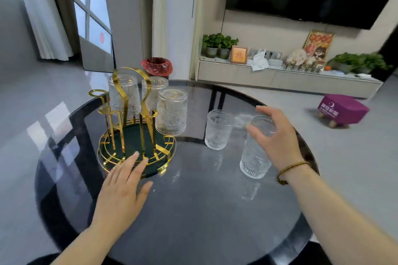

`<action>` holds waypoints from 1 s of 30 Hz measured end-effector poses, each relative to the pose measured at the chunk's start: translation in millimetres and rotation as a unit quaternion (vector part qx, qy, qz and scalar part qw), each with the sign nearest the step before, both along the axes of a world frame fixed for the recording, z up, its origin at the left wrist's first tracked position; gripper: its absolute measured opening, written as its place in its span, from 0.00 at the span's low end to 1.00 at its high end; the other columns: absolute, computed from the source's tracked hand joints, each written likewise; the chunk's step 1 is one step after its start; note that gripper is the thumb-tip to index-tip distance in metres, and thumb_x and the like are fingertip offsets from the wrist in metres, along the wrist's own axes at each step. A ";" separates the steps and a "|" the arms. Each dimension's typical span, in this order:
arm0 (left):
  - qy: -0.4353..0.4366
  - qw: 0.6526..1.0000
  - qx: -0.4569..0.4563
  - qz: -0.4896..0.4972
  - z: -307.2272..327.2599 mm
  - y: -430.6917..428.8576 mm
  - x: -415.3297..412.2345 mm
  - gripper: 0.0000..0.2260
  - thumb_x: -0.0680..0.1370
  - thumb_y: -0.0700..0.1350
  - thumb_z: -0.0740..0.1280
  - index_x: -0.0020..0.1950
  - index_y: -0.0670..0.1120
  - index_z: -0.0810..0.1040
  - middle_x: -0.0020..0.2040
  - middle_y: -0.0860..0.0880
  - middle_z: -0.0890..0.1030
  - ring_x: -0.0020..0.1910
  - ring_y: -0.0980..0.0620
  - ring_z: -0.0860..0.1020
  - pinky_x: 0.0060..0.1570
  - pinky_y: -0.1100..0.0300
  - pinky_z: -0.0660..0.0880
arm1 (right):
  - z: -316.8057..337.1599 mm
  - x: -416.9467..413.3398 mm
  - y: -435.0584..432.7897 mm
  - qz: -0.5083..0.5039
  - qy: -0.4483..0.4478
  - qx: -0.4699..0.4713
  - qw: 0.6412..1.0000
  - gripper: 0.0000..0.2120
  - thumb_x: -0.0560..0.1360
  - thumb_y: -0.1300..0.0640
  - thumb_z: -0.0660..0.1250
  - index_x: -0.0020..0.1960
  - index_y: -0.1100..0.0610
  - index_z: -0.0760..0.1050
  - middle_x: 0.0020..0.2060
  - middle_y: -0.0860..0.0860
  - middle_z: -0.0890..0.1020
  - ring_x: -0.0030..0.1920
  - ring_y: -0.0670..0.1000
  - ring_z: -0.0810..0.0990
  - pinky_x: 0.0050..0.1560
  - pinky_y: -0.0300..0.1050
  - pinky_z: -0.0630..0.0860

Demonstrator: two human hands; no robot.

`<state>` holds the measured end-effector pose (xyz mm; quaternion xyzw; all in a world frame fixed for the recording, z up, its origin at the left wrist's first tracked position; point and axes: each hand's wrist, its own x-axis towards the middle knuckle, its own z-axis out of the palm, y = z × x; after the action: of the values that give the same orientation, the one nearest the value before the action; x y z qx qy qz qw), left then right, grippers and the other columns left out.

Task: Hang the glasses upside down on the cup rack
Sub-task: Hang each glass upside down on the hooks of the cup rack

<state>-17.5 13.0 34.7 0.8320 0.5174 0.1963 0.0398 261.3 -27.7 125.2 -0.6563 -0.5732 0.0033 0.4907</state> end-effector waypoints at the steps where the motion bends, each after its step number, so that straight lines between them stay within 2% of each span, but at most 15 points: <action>1: 0.005 1.000 0.007 -0.020 -0.6 -5.2 11.3 0.32 0.77 0.59 0.40 0.57 0.39 0.75 0.58 0.37 0.78 0.54 0.38 0.78 0.52 0.41 0.74 | -13.1 2.1 -10.0 -0.042 0.026 0.040 0.998 0.18 0.67 0.62 0.69 0.55 0.57 0.71 0.51 0.48 0.72 0.54 0.48 0.70 0.56 0.28 0.62; 3: -0.008 0.999 -0.013 -0.046 -7.1 -9.9 34.2 0.23 0.78 0.55 0.49 0.63 0.43 0.71 0.66 0.41 0.72 0.63 0.42 0.73 0.62 0.47 0.69 | -41.5 4.3 -25.5 -0.113 0.089 0.079 0.986 0.19 0.66 0.62 0.70 0.55 0.57 0.69 0.51 0.49 0.70 0.55 0.50 0.70 0.59 0.38 0.63; 4: -0.013 0.998 -0.034 -0.059 -14.4 -10.2 43.4 0.21 0.78 0.54 0.53 0.68 0.46 0.64 0.71 0.44 0.64 0.69 0.46 0.66 0.68 0.52 0.61 | -56.6 5.7 -31.3 -0.134 0.119 0.073 0.981 0.21 0.66 0.62 0.70 0.57 0.57 0.68 0.52 0.49 0.68 0.56 0.51 0.69 0.60 0.42 0.63; 5: -0.009 0.996 -0.053 -0.073 -22.4 -10.4 49.6 0.22 0.78 0.53 0.55 0.70 0.49 0.58 0.74 0.48 0.57 0.72 0.50 0.58 0.71 0.56 0.53 | -71.7 7.4 -35.9 -0.146 0.144 0.055 0.977 0.23 0.66 0.62 0.70 0.58 0.57 0.66 0.53 0.49 0.67 0.58 0.51 0.68 0.61 0.44 0.63; 7: 0.007 0.994 -0.069 -0.080 -31.9 -10.4 55.7 0.24 0.78 0.54 0.55 0.72 0.52 0.52 0.75 0.51 0.51 0.73 0.53 0.52 0.72 0.58 0.47 | -97.1 11.5 -40.2 -0.153 0.194 -0.005 0.969 0.30 0.66 0.60 0.71 0.64 0.57 0.61 0.58 0.50 0.66 0.63 0.52 0.65 0.64 0.46 0.62; 9: 0.027 0.994 -0.068 -0.075 -35.2 -9.8 58.2 0.25 0.77 0.55 0.56 0.71 0.52 0.53 0.75 0.50 0.52 0.73 0.53 0.52 0.72 0.58 0.47 | -111.9 16.9 -38.9 -0.150 0.239 -0.074 0.956 0.38 0.65 0.58 0.72 0.68 0.54 0.54 0.67 0.52 0.62 0.68 0.52 0.60 0.69 0.49 0.59; 11: 0.041 0.994 -0.072 -0.070 -36.5 -8.2 58.3 0.24 0.77 0.55 0.55 0.71 0.52 0.55 0.75 0.51 0.56 0.73 0.53 0.54 0.72 0.57 0.49 | -117.8 19.9 -31.5 -0.131 0.253 -0.115 0.952 0.44 0.64 0.56 0.73 0.70 0.52 0.49 0.71 0.52 0.58 0.71 0.52 0.56 0.70 0.50 0.56; 14: 0.066 0.992 -0.085 -0.072 -39.7 -6.6 60.3 0.23 0.77 0.57 0.54 0.71 0.52 0.56 0.74 0.52 0.58 0.73 0.53 0.54 0.72 0.57 0.50 | -118.3 19.7 -14.9 -0.122 0.273 -0.125 0.946 0.48 0.62 0.57 0.74 0.71 0.52 0.47 0.70 0.54 0.61 0.70 0.55 0.60 0.69 0.54 0.60; 17: 0.063 0.991 -0.095 -0.073 -38.0 -6.1 61.0 0.23 0.77 0.57 0.53 0.71 0.53 0.55 0.74 0.52 0.57 0.73 0.54 0.53 0.72 0.57 0.49 | -117.1 17.6 -2.8 -0.169 0.280 -0.146 0.934 0.50 0.62 0.56 0.74 0.71 0.52 0.43 0.68 0.58 0.65 0.67 0.58 0.64 0.65 0.54 0.65; 19: 0.058 0.992 -0.088 -0.073 -37.0 -5.0 60.4 0.23 0.77 0.57 0.53 0.71 0.53 0.55 0.74 0.53 0.57 0.73 0.54 0.53 0.72 0.57 0.49 | -117.8 16.7 1.7 -0.200 0.267 -0.151 0.930 0.48 0.62 0.54 0.74 0.71 0.52 0.44 0.66 0.59 0.68 0.65 0.60 0.67 0.63 0.55 0.67; 24: 0.040 0.993 -0.088 -0.071 -37.3 -5.9 60.5 0.22 0.78 0.56 0.54 0.71 0.53 0.56 0.74 0.53 0.57 0.73 0.55 0.53 0.72 0.57 0.48 | -119.7 15.3 6.6 -0.240 0.241 -0.148 0.929 0.39 0.62 0.51 0.73 0.66 0.57 0.57 0.59 0.59 0.74 0.61 0.61 0.69 0.60 0.55 0.70; 28: 0.013 0.997 -0.049 -0.065 -33.4 -9.2 59.3 0.21 0.78 0.54 0.55 0.70 0.53 0.58 0.73 0.53 0.59 0.73 0.56 0.53 0.70 0.61 0.44 | -121.8 15.1 -1.0 -0.190 0.267 -0.129 0.936 0.37 0.61 0.53 0.74 0.64 0.55 0.58 0.60 0.54 0.72 0.57 0.56 0.72 0.50 0.45 0.70; 30: -0.012 0.998 -0.030 -0.062 -30.5 -13.4 54.7 0.20 0.78 0.51 0.57 0.69 0.52 0.60 0.73 0.53 0.60 0.73 0.55 0.54 0.68 0.62 0.41 | -120.8 12.9 -7.7 -0.139 0.277 -0.090 0.946 0.37 0.61 0.56 0.74 0.64 0.55 0.58 0.61 0.52 0.69 0.58 0.50 0.69 0.54 0.41 0.66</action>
<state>37.2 -0.4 4.2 0.8585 0.4700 0.1875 0.0831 274.2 -35.4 4.4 -0.7440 -0.3149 0.1682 0.5648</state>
